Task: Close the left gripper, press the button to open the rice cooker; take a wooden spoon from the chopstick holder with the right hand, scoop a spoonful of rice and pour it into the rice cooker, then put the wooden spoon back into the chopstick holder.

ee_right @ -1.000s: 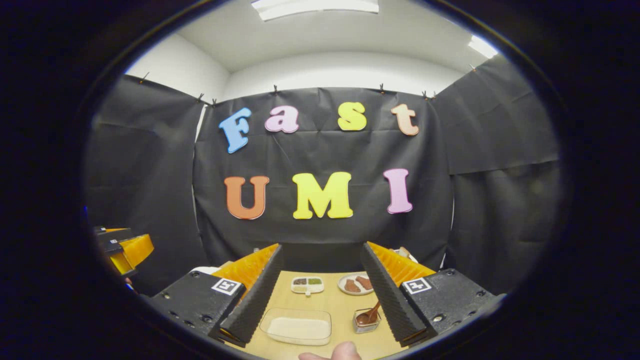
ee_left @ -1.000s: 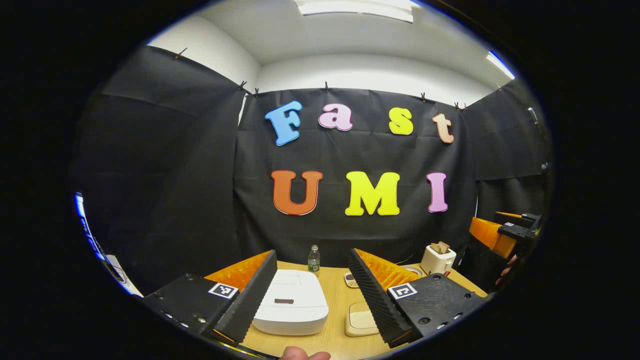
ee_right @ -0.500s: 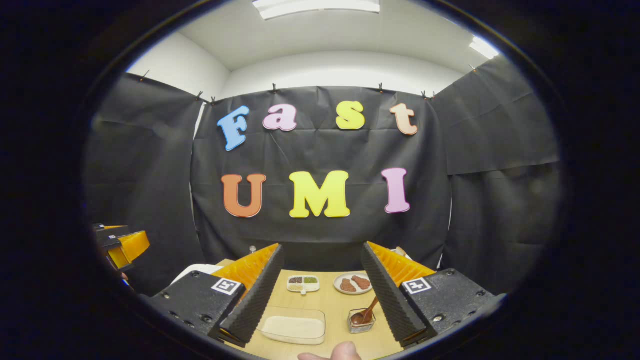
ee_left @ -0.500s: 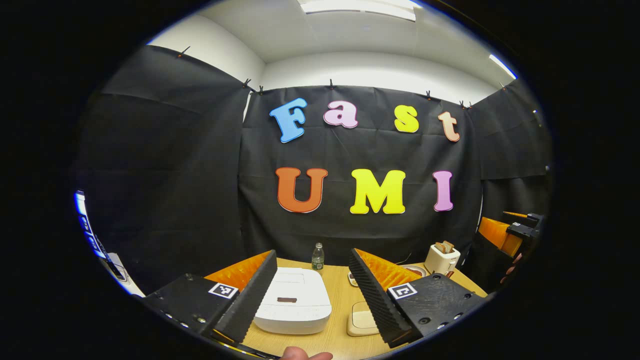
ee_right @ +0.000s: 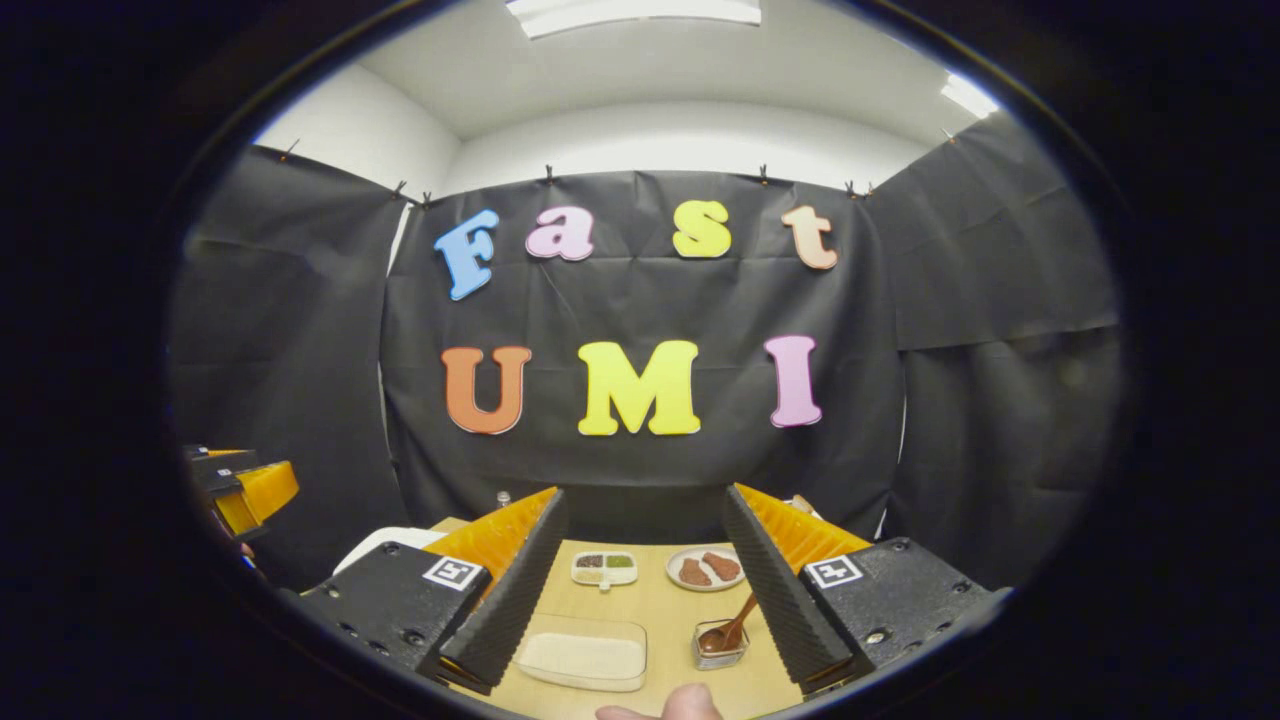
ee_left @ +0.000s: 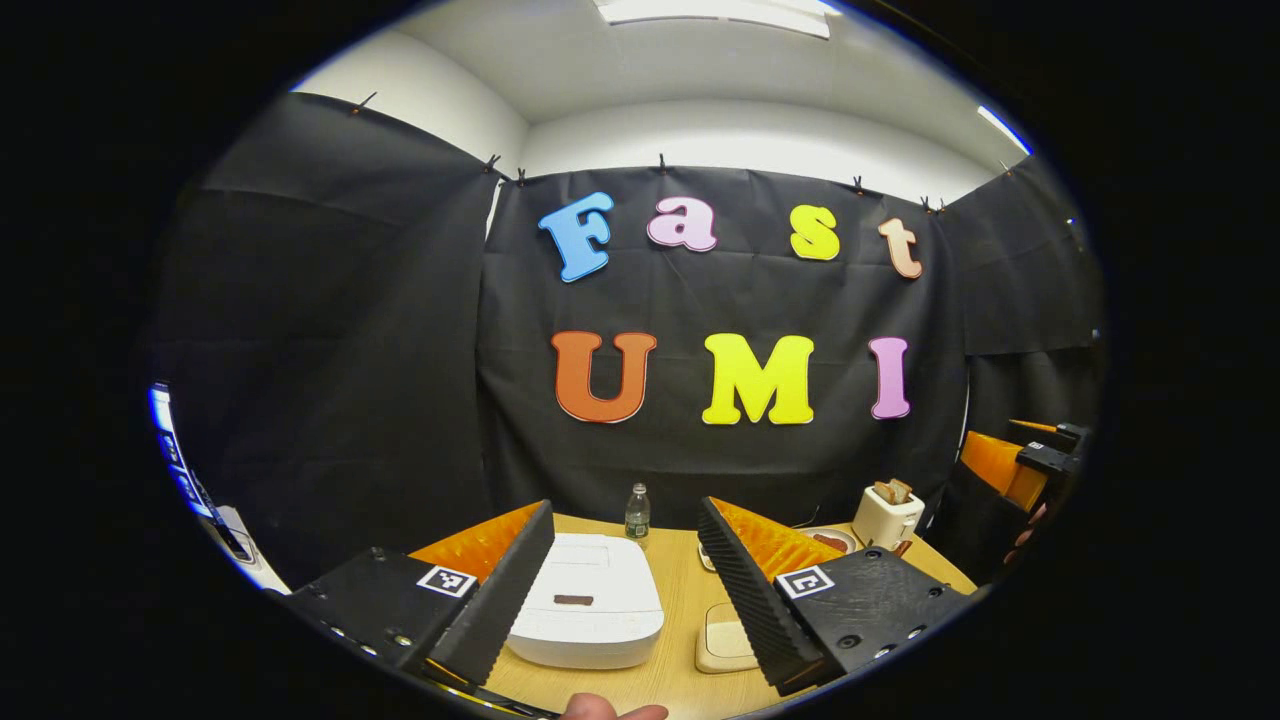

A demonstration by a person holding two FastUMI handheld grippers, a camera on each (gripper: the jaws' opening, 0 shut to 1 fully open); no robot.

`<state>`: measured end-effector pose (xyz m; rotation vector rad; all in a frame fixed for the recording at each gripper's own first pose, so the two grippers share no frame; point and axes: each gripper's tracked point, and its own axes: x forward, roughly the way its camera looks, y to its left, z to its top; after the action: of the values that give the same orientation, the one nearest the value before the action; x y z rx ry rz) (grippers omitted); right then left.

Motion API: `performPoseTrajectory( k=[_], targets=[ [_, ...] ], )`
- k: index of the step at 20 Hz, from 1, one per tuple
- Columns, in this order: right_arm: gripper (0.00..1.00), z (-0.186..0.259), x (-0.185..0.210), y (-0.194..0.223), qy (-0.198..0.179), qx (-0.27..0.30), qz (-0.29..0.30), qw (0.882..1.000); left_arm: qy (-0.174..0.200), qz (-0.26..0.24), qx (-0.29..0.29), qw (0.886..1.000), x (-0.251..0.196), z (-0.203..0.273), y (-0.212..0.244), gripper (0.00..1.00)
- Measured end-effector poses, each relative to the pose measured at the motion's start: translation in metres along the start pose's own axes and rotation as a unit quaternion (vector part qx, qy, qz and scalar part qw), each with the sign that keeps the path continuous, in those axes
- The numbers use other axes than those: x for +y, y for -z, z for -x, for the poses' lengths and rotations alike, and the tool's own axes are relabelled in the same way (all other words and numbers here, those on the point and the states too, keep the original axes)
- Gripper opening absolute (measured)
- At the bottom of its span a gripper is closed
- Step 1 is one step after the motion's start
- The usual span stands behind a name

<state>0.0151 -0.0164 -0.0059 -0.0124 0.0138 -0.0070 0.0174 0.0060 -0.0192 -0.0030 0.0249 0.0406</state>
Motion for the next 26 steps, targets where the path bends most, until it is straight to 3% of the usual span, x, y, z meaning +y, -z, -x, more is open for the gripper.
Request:
performPoseTrajectory(
  k=[5, 10, 11, 12, 13, 14, 15, 17, 18, 19, 20, 22, 23, 26],
  targets=[
    [0.99, -0.016, 0.005, 0.009, -0.015, 0.010, -0.001, 1.000, -0.011, -0.001, 0.028, 1.000, 0.007, -0.019, 0.012, 0.93],
    [1.00, -0.050, 0.004, 0.013, -0.035, 0.013, -0.006, 0.999, 0.006, 0.002, 0.093, 0.996, 0.016, -0.045, 0.040, 0.94],
    [1.00, -0.057, 0.003, 0.016, -0.040, 0.014, -0.008, 0.999, 0.003, 0.002, 0.111, 0.994, 0.024, -0.054, 0.046, 0.84],
    [1.00, -0.066, 0.003, 0.017, -0.045, 0.015, -0.011, 0.999, 0.001, 0.005, 0.130, 0.991, 0.029, -0.061, 0.055, 0.90],
    [1.00, -0.075, 0.001, 0.018, -0.050, 0.016, -0.011, 0.999, 0.002, 0.010, 0.149, 0.989, 0.034, -0.072, 0.062, 0.89],
    [1.00, -0.085, -0.001, 0.019, -0.054, 0.016, -0.011, 0.998, 0.000, 0.013, 0.168, 0.986, 0.038, -0.081, 0.071, 0.83],
    [1.00, -0.094, -0.004, 0.019, -0.058, 0.017, -0.011, 0.998, -0.001, 0.014, 0.194, 0.981, 0.040, -0.089, 0.084, 0.65],
    [1.00, -0.109, -0.011, 0.026, -0.065, 0.020, -0.016, 0.998, -0.001, 0.020, 0.222, 0.975, 0.042, -0.104, 0.103, 0.64],
    [1.00, -0.117, -0.013, 0.030, -0.070, 0.024, -0.020, 0.997, -0.006, 0.030, 0.238, 0.971, 0.046, -0.109, 0.109, 0.49],
    [1.00, -0.125, -0.017, 0.036, -0.072, 0.030, -0.022, 0.997, -0.008, 0.039, 0.256, 0.966, 0.048, -0.116, 0.121, 0.27],
    [1.00, -0.132, -0.022, 0.041, -0.073, 0.038, -0.023, 0.996, -0.009, 0.038, 0.275, 0.961, 0.050, -0.120, 0.135, 0.20],
    [1.00, -0.139, -0.031, 0.049, -0.073, 0.049, -0.026, 0.996, -0.031, 0.030, 0.302, 0.952, 0.064, -0.132, 0.164, 0.19],
    [1.00, -0.142, -0.036, 0.052, -0.070, 0.052, -0.025, 0.996, -0.026, 0.045, 0.314, 0.948, 0.061, -0.137, 0.169, 0.00],
    [1.00, -0.146, -0.054, 0.054, -0.044, 0.053, -0.029, 0.997, -0.010, 0.076, 0.342, 0.937, 0.059, -0.150, 0.192, 0.00]
  ],
)
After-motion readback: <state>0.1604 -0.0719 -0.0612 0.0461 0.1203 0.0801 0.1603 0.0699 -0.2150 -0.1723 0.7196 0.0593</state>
